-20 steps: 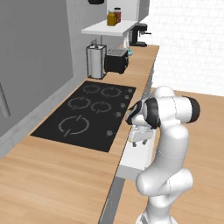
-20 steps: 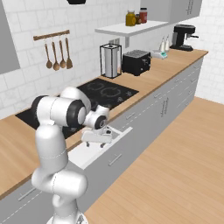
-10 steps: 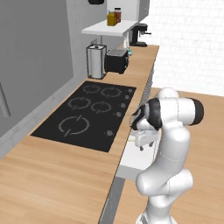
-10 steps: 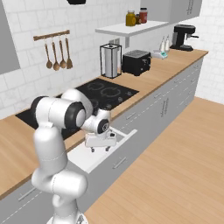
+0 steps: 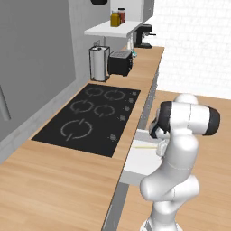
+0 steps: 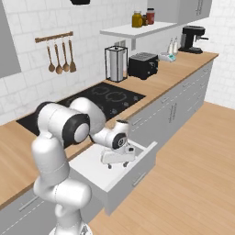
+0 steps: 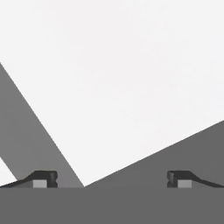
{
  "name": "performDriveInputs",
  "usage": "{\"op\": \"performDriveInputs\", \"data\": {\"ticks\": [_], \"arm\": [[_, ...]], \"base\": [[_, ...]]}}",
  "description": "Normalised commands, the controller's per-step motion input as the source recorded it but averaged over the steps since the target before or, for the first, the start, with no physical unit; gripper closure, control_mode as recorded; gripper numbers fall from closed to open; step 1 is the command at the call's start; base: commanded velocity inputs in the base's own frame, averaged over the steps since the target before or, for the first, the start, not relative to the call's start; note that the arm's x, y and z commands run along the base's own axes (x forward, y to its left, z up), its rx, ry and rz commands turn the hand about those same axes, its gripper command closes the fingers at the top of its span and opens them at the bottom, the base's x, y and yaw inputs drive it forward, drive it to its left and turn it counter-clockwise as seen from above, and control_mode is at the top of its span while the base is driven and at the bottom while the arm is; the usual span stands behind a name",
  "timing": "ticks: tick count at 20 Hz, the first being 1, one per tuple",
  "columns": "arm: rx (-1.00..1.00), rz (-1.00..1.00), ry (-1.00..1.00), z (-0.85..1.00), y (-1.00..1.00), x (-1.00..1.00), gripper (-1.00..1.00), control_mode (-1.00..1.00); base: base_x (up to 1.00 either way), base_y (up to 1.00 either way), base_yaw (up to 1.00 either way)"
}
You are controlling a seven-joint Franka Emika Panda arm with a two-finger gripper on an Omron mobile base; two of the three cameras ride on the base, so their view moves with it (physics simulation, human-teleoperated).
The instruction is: Take a straw from the drawer in front and place it inside the glass cup on the dining counter.
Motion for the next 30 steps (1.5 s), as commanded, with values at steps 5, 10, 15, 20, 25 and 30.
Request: {"op": "performDriveInputs", "data": {"ticks": [5,10,15,20,25,30], "arm": [[0.00,0.00,0.01,-0.17,-0.58,-0.81,-1.00,-1.00],[0.00,0.00,0.01,-0.05,-0.57,-0.77,-1.00,-1.00],[0.00,-0.01,0.00,0.04,-0.64,-0.59,-1.00,-1.00],[0.00,-0.02,-0.01,0.26,-0.61,-0.27,-1.00,-1.00],[0.01,0.00,-0.02,0.69,-0.10,0.18,-1.00,-1.00],[0.00,0.00,-0.01,0.70,0.10,0.49,-1.00,-1.00]], "base": [[0.00,0.00,0.00],[0.00,0.00,0.00],[0.00,0.00,0.00],[0.00,0.00,0.00],[0.00,0.00,0.00],[0.00,0.00,0.00]]}}
